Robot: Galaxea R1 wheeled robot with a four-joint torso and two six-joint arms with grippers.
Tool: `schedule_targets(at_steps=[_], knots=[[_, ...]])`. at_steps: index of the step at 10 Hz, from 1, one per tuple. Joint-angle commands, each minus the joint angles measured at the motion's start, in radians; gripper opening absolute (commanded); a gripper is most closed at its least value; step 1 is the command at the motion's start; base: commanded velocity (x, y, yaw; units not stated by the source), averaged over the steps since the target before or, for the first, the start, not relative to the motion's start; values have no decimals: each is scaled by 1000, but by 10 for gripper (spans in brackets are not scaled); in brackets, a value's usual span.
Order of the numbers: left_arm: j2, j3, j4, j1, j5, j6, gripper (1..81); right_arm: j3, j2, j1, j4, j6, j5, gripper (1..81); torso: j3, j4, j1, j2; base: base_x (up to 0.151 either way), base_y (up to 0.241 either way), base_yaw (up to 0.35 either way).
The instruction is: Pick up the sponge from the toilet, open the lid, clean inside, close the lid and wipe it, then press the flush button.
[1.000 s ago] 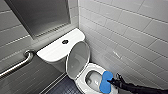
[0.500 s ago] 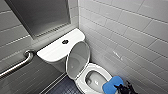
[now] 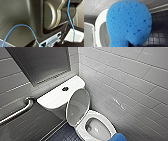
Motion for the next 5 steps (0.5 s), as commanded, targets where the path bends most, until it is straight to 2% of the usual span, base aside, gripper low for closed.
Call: schedule_targets(at_steps=[1, 2, 3, 5], knots=[[10, 6, 20, 52, 33, 7, 811, 127, -78, -120, -26, -15, -23, 10, 0, 0, 0, 0, 0, 0, 0], [11, 6, 20, 52, 33, 7, 811, 186, -118, -155, -61, -19, 19, 10, 0, 0, 0, 0, 0, 0, 0], [13, 6, 20, 51, 33, 9, 811, 222, -154, -174, -67, -29, 20, 10, 0, 0, 0, 0, 0, 0, 0], [22, 6, 18, 49, 34, 30, 811, 372, -270, -168, -59, -108, 19, 10, 0, 0, 0, -1, 0, 0, 0]])
